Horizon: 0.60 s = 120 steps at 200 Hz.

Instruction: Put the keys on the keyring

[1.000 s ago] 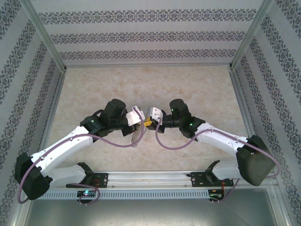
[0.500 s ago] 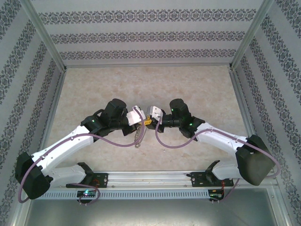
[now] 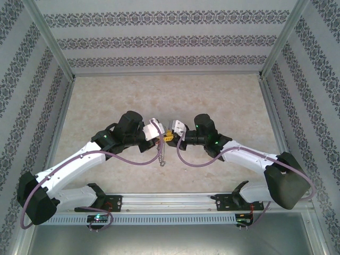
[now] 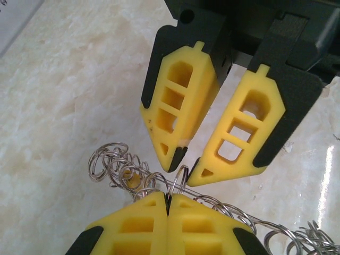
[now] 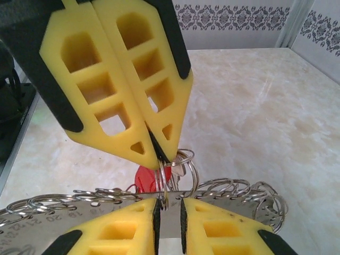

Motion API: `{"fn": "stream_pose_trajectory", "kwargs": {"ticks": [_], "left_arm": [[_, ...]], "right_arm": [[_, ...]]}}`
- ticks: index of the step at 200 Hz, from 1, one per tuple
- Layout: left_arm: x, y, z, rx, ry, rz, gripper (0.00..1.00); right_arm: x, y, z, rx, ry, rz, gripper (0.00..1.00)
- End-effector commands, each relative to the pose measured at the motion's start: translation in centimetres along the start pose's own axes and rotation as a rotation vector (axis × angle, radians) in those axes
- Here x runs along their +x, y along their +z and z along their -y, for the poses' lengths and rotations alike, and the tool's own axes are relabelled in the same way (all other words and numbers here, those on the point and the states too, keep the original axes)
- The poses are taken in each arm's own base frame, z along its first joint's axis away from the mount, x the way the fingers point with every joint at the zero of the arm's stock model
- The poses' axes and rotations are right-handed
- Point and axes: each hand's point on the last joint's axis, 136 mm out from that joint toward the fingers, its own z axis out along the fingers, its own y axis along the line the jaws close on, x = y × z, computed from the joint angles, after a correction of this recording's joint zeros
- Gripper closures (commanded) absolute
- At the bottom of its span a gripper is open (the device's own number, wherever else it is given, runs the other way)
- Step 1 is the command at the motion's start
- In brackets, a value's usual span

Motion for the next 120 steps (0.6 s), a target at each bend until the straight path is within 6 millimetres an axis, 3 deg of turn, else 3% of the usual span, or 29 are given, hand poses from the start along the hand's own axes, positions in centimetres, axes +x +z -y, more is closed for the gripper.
{"fn": "stream_pose_trajectory", "kwargs": {"ticks": [1, 64, 93, 120], "left_arm": [[-2.46, -0.73, -0.70, -0.017, 0.000, 0.092, 1.00], [-2.53, -0.87, -0.69, -0.017, -0.005, 0.094, 1.00], [-2.62, -0.96, -0.79, -0.022, -0.005, 0.095, 1.00], [-2.77, -1.07, -0.32, 0.002, 0.005, 0.106, 1.00]], "right_arm": [[-1.86, -0.35, -0.46, -0.038, -0.010, 0.080, 0.81], [-1.92, -0.14, -0.59, -0.055, -0.012, 0.076, 0.84], [-1.66, 0.06, -0.59, -0.060, 0.000, 0.068, 1.00], [-1.91, -0.07, -0.14, -0.041, 0.014, 0.097, 1.00]]}}
